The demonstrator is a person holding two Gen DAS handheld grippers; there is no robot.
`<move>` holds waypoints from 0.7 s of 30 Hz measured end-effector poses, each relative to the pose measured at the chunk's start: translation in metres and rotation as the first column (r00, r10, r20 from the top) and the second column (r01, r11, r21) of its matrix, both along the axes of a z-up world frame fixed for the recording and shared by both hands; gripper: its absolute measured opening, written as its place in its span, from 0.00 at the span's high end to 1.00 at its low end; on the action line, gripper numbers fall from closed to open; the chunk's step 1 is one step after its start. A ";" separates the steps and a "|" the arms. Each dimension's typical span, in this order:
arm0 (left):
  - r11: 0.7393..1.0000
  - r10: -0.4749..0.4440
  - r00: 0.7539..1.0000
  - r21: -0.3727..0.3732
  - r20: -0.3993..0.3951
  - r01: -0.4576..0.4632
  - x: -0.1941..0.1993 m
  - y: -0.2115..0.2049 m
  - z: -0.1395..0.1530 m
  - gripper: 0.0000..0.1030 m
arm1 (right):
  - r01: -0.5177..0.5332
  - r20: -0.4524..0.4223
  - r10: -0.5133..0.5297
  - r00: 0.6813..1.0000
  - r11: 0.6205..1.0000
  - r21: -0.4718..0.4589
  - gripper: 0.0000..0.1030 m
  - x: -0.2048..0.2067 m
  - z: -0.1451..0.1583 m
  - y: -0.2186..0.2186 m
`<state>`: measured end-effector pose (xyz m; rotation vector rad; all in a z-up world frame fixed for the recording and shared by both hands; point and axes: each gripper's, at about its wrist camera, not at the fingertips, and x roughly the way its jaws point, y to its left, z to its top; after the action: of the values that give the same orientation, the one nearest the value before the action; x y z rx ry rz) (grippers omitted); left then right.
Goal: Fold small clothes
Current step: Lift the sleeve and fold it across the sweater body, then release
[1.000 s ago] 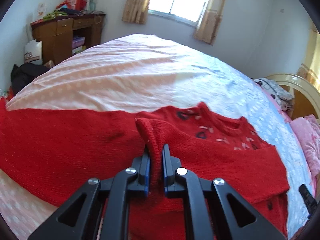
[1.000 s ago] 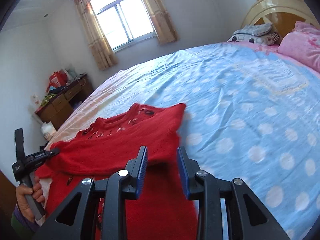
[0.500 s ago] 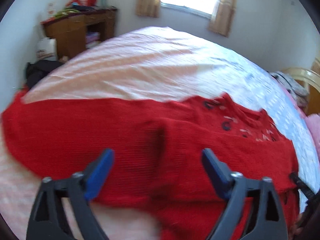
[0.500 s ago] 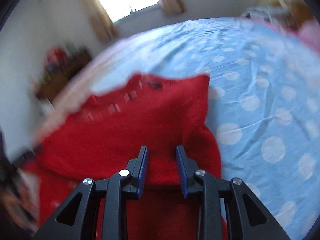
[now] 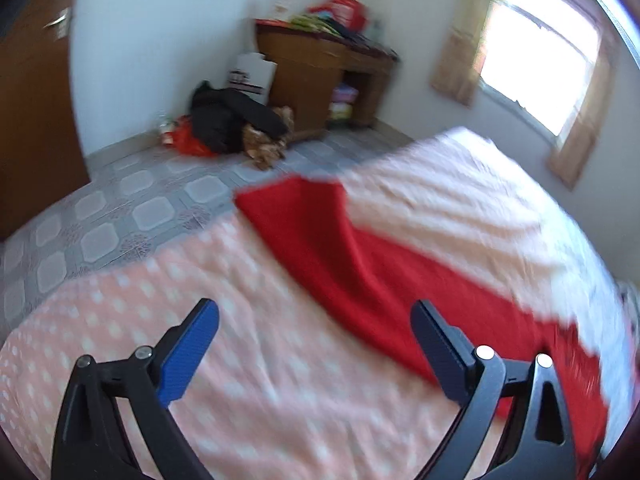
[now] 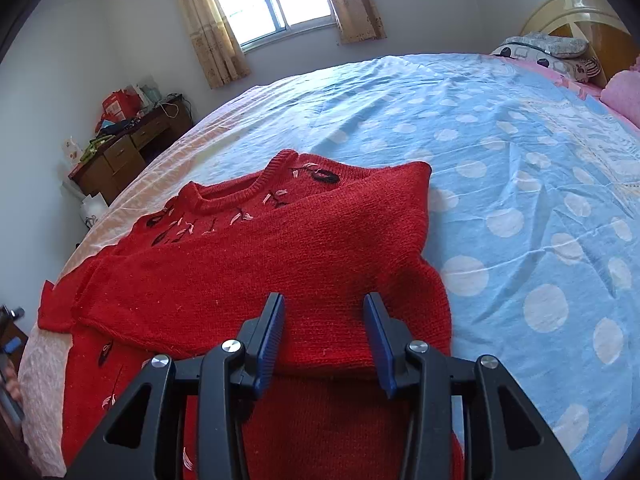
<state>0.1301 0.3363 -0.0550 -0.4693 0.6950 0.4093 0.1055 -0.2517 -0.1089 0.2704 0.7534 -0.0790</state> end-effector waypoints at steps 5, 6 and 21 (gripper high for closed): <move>0.994 0.029 0.998 0.103 -0.055 -0.023 0.060 0.006 0.006 0.04 | 0.001 -0.003 -0.001 1.000 1.000 -0.004 0.58 0.001 -0.001 0.001; 0.992 0.089 0.991 0.103 -0.098 -0.079 0.067 0.013 0.002 0.04 | 0.001 -0.003 -0.001 1.000 1.000 -0.005 0.58 0.000 -0.001 0.001; 0.948 0.155 0.988 -0.284 0.014 -0.144 0.068 0.057 -0.054 0.80 | -0.003 0.015 0.003 1.000 1.000 0.025 0.57 -0.001 -0.003 -0.002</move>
<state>0.1980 0.3936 -0.1089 -0.8025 0.6882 0.4449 0.1048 -0.2537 -0.1116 0.2931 0.7400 -0.0650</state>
